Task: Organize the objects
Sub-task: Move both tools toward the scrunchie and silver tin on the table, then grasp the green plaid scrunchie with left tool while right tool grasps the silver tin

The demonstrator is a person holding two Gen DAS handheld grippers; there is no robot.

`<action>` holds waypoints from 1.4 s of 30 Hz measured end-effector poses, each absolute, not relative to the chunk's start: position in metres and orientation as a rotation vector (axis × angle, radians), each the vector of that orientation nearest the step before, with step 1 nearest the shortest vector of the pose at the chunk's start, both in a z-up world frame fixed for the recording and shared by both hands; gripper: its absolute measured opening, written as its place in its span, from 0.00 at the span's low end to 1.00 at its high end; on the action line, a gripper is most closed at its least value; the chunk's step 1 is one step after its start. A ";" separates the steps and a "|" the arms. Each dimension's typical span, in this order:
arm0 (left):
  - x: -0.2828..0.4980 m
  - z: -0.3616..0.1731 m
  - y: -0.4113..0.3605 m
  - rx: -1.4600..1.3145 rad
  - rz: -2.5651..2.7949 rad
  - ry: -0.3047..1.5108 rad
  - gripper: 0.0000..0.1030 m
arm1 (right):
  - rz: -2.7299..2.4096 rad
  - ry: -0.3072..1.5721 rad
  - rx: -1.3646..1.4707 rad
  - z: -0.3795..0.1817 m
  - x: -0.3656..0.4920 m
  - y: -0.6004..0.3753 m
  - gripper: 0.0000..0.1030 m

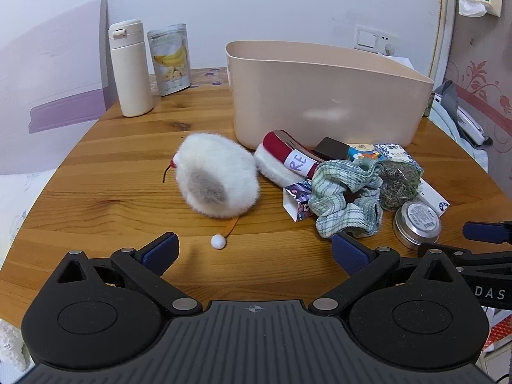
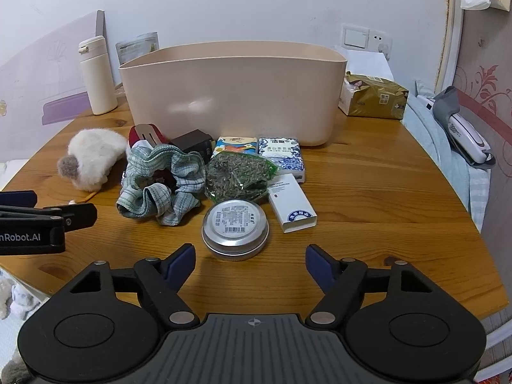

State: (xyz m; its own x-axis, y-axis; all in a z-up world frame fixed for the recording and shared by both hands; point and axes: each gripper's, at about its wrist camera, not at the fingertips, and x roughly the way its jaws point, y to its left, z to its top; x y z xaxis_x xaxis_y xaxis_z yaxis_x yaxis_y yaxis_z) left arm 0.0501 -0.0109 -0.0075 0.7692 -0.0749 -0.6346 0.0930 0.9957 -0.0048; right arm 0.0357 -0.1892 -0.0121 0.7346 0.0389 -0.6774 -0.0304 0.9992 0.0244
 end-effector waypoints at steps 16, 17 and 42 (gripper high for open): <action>0.070 -0.011 -0.021 0.042 -0.143 0.683 1.00 | 0.064 0.770 0.015 -0.021 0.054 -0.186 0.69; 0.072 -0.012 -0.022 0.042 -0.147 0.684 1.00 | 0.065 0.772 0.014 -0.022 0.055 -0.186 0.69; 0.084 -0.014 -0.050 -0.036 -0.328 0.736 0.99 | 0.068 0.762 -0.009 -0.023 0.066 -0.199 0.58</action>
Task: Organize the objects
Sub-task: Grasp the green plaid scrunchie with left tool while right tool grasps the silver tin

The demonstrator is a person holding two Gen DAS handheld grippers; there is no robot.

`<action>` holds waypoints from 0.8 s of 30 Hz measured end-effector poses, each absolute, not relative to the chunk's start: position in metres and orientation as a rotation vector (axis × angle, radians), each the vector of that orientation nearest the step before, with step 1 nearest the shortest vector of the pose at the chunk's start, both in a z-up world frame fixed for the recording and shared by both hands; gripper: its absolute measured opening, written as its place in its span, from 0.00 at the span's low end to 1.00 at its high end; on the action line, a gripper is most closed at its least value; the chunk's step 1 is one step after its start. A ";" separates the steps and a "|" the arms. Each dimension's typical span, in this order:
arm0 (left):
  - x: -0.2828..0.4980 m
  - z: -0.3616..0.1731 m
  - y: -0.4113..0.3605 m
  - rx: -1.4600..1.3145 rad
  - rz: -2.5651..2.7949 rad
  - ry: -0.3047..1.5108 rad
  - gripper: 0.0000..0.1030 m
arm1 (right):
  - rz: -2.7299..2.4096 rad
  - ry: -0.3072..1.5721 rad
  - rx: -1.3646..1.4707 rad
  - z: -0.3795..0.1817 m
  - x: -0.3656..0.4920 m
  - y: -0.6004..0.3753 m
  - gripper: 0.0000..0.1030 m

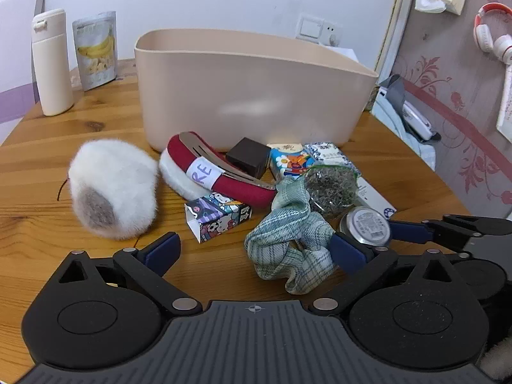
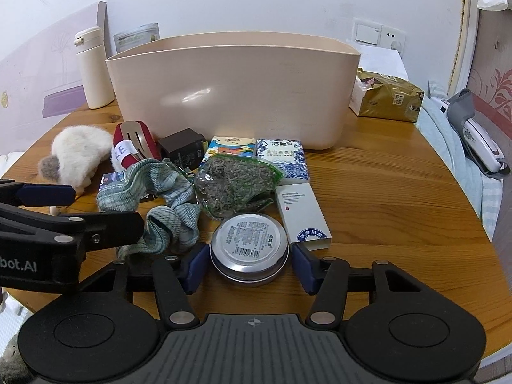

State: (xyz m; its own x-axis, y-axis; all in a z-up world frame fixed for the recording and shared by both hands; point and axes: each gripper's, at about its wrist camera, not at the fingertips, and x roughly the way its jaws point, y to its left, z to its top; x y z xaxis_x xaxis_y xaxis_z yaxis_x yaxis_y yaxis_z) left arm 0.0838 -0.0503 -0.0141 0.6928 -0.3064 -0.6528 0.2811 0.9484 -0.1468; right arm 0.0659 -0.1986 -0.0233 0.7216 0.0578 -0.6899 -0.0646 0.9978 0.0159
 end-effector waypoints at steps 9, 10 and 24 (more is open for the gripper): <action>0.093 -0.020 -0.060 -0.048 -0.355 0.777 0.78 | 0.075 0.740 -0.012 -0.025 0.066 -0.203 0.57; 0.095 -0.021 -0.061 -0.053 -0.357 0.781 0.72 | 0.074 0.735 -0.009 -0.026 0.066 -0.204 0.56; 0.091 -0.023 -0.062 -0.045 -0.378 0.779 0.25 | 0.096 0.712 0.013 -0.027 0.063 -0.207 0.49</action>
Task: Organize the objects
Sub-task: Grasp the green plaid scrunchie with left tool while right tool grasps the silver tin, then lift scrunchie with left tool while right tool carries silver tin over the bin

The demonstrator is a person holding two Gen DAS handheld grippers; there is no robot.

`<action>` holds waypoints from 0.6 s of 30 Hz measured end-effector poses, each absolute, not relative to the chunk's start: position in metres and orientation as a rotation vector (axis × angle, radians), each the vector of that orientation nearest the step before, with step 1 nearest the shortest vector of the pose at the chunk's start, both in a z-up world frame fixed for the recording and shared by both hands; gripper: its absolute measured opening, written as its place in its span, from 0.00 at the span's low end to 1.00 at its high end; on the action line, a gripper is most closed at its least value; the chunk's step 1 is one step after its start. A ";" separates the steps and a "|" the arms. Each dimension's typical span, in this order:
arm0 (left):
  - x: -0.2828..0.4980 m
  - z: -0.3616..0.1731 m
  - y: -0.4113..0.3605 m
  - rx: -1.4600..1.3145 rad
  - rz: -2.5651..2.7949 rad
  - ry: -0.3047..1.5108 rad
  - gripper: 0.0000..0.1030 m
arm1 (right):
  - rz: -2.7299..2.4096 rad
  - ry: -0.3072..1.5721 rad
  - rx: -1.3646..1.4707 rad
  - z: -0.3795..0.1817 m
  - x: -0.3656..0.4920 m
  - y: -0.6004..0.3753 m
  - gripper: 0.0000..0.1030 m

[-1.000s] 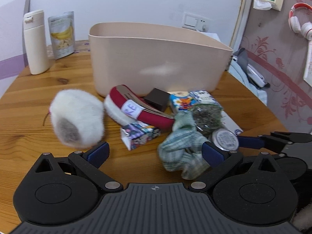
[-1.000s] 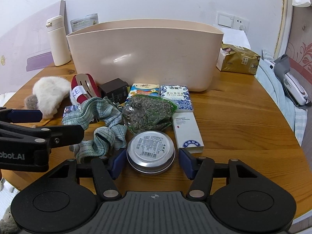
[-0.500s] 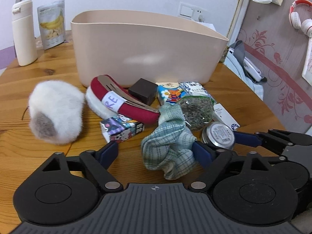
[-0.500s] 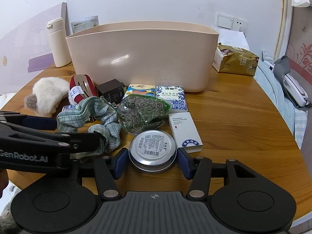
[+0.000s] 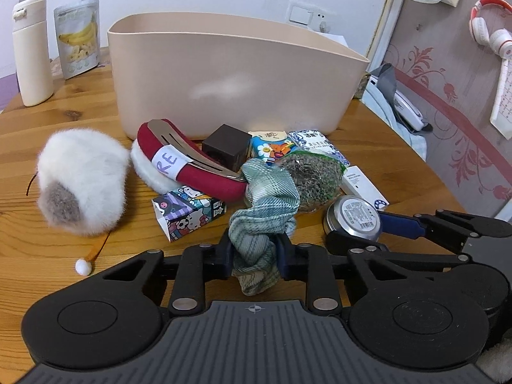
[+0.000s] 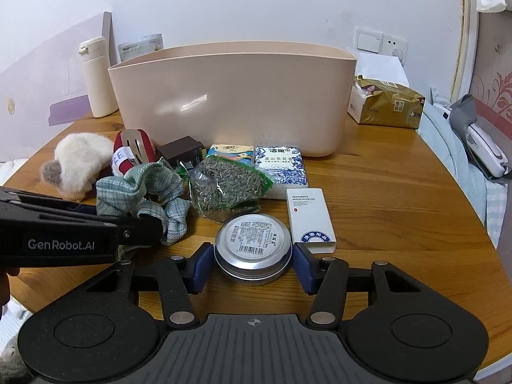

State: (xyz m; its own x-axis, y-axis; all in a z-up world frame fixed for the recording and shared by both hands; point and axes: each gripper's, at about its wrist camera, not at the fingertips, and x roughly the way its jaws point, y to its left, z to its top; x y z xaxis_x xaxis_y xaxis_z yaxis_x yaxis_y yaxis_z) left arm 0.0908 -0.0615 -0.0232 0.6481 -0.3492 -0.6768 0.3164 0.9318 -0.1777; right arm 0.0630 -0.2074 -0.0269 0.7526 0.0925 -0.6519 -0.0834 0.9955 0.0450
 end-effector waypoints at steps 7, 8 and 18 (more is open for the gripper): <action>0.082 -0.020 -0.056 -0.044 -0.371 0.770 0.22 | 0.099 0.699 0.014 -0.024 0.055 -0.206 0.49; 0.081 -0.019 -0.055 -0.042 -0.370 0.768 0.22 | 0.099 0.695 0.013 -0.022 0.054 -0.206 0.49; 0.068 0.004 -0.040 -0.052 -0.365 0.715 0.20 | 0.076 0.639 0.020 -0.001 0.042 -0.208 0.49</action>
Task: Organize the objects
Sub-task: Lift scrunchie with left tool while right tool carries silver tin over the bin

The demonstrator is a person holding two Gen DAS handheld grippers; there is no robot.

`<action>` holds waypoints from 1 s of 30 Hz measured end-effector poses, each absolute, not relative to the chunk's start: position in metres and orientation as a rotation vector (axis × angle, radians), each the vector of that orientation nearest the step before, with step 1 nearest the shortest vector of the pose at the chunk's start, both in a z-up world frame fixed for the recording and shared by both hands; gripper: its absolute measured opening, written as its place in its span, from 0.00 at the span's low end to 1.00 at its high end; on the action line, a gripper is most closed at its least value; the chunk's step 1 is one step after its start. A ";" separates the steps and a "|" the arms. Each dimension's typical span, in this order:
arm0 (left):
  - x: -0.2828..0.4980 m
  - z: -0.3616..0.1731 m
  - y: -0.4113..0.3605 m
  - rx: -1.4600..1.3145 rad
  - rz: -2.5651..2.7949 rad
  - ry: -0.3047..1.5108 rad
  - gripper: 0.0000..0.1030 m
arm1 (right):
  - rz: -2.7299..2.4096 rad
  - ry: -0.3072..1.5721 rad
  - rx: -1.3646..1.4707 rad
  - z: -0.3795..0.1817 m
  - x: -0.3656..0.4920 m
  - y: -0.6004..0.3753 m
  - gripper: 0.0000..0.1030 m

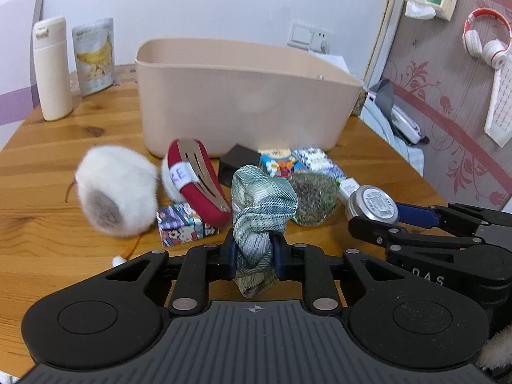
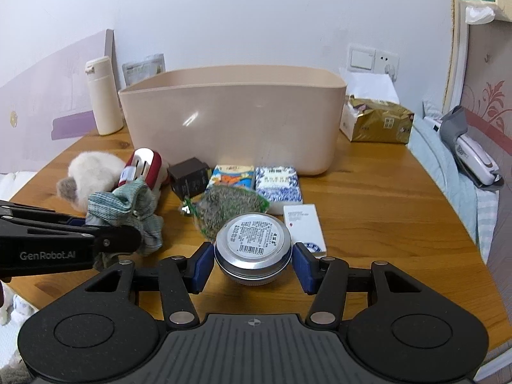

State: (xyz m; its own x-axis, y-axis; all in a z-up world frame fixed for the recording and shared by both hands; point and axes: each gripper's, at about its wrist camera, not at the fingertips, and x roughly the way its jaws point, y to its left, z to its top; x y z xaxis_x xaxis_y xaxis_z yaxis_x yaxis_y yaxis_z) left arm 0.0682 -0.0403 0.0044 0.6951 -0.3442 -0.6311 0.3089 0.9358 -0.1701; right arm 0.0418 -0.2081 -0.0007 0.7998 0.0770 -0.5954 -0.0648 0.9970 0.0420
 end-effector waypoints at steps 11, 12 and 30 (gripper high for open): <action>0.070 0.049 -0.028 -0.058 -0.350 0.634 0.20 | 0.047 0.583 0.037 0.034 0.045 -0.216 0.50; 0.073 0.053 -0.027 -0.057 -0.349 0.628 0.20 | 0.045 0.576 0.040 0.038 0.048 -0.217 0.50; 0.139 0.097 -0.027 -0.026 -0.309 0.578 0.20 | 0.026 0.510 0.061 0.090 0.107 -0.229 0.50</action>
State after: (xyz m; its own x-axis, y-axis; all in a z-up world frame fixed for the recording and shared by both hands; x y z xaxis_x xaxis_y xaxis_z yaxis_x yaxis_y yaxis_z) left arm 0.1387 -0.0269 0.0974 0.7927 -0.2947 -0.5337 0.2800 0.9536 -0.1107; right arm 0.1072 -0.2295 0.0901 0.8725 0.0400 -0.4870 -0.0097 0.9979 0.0647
